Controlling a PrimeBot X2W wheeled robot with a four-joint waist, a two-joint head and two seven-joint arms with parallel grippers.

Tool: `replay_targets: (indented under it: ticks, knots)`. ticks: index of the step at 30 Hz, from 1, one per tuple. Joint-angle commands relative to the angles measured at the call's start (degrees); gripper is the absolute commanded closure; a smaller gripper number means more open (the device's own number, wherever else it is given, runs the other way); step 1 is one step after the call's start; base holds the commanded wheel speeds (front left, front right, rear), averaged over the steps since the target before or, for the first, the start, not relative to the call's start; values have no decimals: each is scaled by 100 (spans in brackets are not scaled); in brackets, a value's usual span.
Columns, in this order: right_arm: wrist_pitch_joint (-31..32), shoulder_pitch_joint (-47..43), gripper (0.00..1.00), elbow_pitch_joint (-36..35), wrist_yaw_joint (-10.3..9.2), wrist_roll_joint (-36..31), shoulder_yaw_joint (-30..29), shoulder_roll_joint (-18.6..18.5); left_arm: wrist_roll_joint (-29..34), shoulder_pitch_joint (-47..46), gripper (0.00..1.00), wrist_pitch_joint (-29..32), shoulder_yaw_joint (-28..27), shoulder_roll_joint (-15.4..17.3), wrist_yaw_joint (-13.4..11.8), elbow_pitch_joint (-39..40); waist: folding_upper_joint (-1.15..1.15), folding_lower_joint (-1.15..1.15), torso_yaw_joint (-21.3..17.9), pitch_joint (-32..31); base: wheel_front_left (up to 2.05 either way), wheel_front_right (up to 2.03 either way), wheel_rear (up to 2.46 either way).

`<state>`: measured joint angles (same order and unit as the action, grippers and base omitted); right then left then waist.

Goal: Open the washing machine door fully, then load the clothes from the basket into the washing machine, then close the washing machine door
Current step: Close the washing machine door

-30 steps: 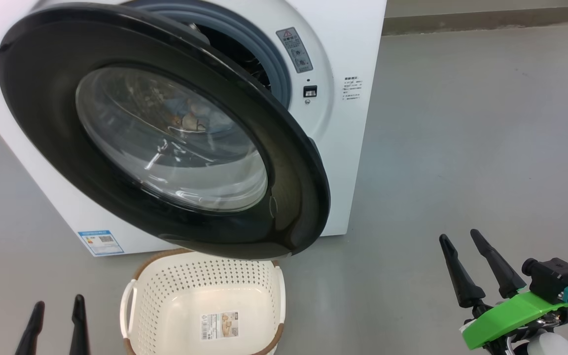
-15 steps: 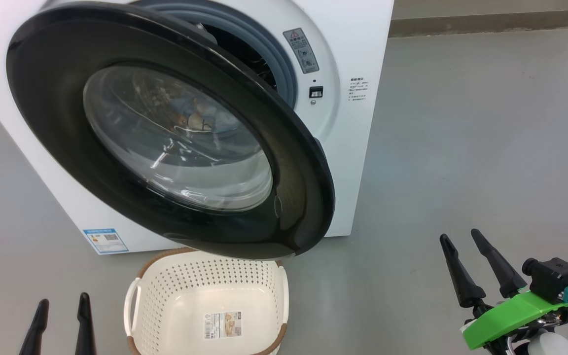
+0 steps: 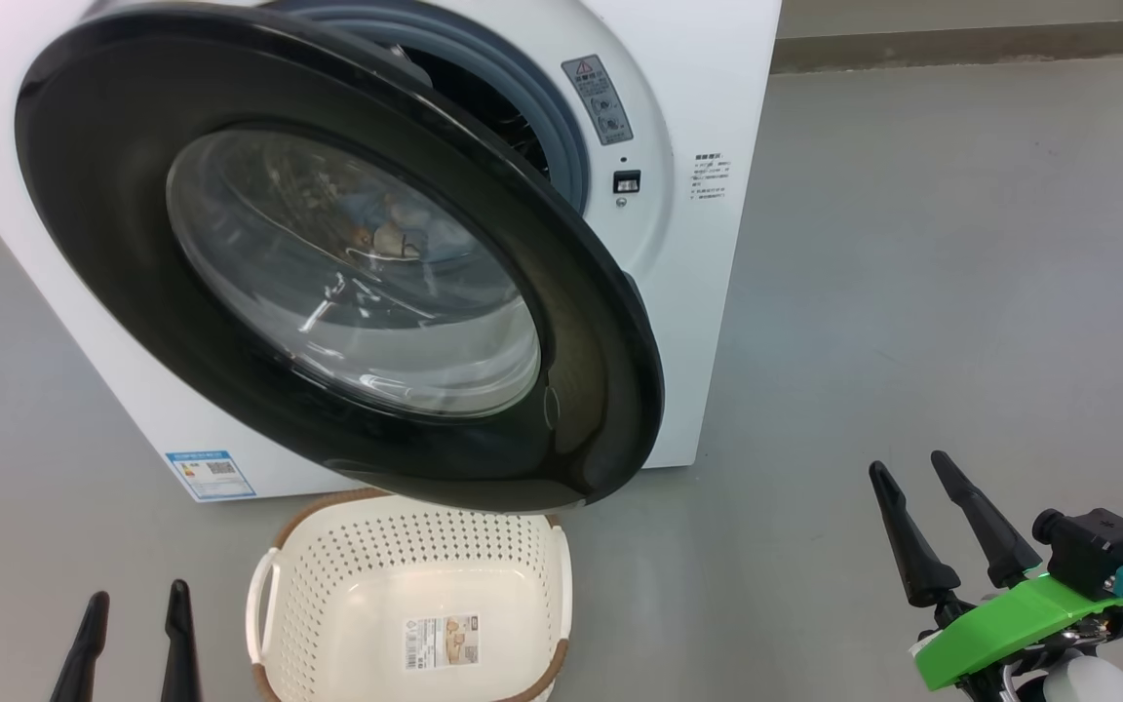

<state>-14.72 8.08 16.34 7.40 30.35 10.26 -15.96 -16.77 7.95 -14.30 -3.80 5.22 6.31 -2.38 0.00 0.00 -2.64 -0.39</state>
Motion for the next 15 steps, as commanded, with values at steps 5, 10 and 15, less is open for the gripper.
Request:
replay_targets:
  ticks: [5,10,15]
  knots:
    - [-28,-1,0,-156,9,-65,87,-83,78,-192,0,-70,-238,-3,54,147,0,0,-4,26,0,0,0]
    - [-28,6,0,-156,9,-67,80,-91,98,-192,0,-70,-257,-37,70,159,0,0,-13,45,0,0,0]
    - [-28,4,0,-160,9,-63,81,-97,118,-192,0,-70,-263,-64,82,172,0,0,-10,59,0,0,0]
